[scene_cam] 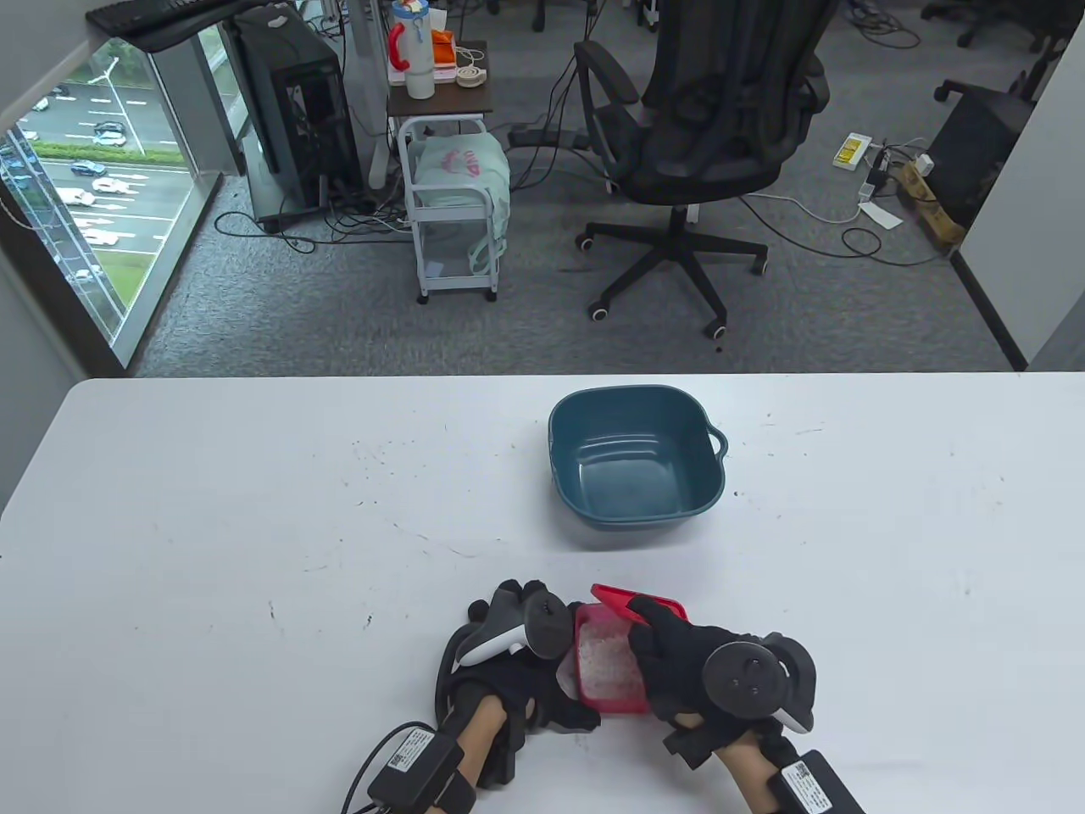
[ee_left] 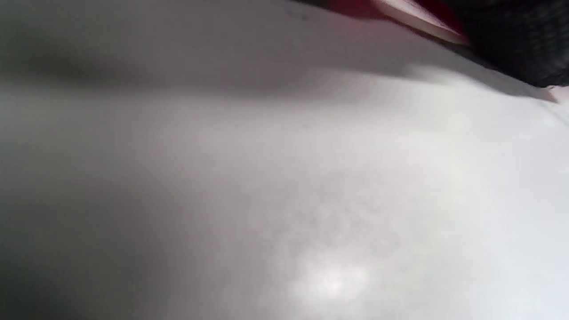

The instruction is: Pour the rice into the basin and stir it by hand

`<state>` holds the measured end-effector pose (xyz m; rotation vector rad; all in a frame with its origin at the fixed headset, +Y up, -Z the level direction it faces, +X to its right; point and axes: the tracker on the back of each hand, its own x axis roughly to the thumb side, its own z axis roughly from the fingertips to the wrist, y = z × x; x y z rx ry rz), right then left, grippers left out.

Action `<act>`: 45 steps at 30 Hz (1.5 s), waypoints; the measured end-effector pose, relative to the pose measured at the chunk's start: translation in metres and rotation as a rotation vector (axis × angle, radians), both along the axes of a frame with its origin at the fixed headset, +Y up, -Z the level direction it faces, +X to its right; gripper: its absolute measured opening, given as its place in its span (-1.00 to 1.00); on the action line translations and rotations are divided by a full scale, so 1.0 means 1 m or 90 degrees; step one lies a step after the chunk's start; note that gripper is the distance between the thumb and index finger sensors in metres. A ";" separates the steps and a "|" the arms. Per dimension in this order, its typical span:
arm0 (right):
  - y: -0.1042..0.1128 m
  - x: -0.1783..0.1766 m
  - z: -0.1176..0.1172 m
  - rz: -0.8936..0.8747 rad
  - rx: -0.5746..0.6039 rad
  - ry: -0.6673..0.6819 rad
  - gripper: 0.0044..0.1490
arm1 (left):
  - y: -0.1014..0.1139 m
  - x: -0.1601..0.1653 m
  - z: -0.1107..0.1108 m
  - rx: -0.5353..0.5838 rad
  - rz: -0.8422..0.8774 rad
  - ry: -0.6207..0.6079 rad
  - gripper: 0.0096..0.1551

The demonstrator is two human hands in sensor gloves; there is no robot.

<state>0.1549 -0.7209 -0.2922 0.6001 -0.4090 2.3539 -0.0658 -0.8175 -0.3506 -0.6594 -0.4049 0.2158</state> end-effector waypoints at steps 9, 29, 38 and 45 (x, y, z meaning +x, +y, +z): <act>0.018 0.059 0.011 -0.239 0.013 -0.196 -0.33 | 0.000 -0.001 0.000 0.000 0.002 0.001 0.63; -0.048 0.208 -0.013 -0.128 -0.380 -0.709 -0.14 | 0.000 -0.002 0.000 0.001 0.002 0.000 0.62; -0.054 0.215 -0.022 0.053 -0.528 -0.750 -0.04 | 0.000 -0.002 0.000 0.002 0.000 -0.002 0.62; -0.054 0.205 -0.026 0.182 -0.509 -0.793 0.00 | 0.002 -0.002 0.000 0.009 -0.002 -0.006 0.62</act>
